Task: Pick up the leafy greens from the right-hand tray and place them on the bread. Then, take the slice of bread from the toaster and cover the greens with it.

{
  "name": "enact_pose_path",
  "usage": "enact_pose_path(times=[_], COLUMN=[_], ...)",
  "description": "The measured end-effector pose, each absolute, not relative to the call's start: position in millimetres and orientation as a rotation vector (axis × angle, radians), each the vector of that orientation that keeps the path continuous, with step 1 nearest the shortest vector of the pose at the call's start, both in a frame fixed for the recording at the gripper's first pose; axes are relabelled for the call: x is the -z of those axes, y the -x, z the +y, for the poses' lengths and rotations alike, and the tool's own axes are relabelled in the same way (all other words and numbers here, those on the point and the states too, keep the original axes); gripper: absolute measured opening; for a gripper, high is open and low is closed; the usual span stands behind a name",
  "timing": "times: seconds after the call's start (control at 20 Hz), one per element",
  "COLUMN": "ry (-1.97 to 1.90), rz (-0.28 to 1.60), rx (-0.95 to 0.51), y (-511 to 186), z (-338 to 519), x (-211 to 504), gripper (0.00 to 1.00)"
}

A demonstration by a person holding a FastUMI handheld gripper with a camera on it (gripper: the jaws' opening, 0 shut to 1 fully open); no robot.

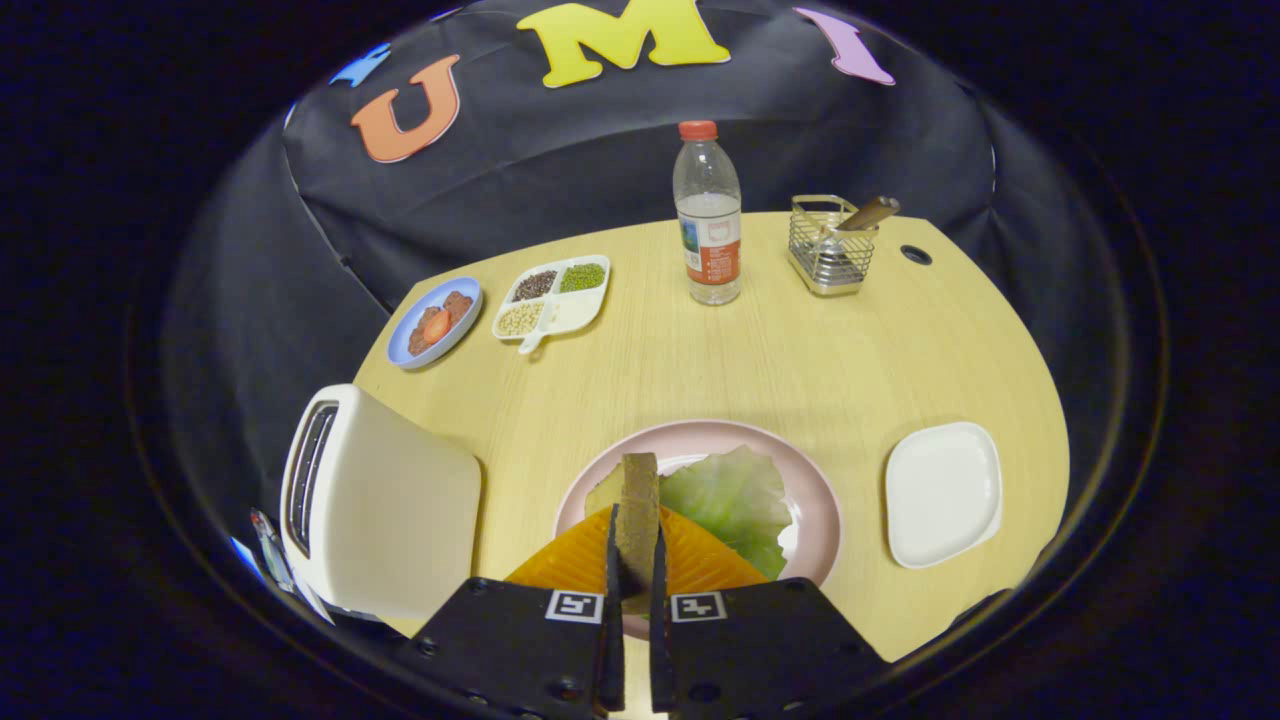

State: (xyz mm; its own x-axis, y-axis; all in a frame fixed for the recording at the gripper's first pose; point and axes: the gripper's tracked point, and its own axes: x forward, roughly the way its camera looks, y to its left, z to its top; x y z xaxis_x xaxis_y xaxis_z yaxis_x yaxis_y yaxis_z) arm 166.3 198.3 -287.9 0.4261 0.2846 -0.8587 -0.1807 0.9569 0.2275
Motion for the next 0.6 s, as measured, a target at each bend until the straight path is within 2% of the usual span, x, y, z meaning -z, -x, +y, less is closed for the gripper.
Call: enact_pose_path(times=[0.3,0.35,0.4,0.5,0.6], ry=[-0.116,-0.106,-0.101,-0.058,-0.055], rz=[1.092,1.087,1.089,1.095,1.102], rx=[-0.273,-0.267,-0.267,-0.249,-0.225], y=[-171.7,-172.6,-171.5,-170.2,-170.0], z=[178.5,173.6,170.1,157.5,148.5], x=[306.7,307.5,308.1,312.8,315.3], gripper=[0.2,0.32,0.33,0.48,0.53])
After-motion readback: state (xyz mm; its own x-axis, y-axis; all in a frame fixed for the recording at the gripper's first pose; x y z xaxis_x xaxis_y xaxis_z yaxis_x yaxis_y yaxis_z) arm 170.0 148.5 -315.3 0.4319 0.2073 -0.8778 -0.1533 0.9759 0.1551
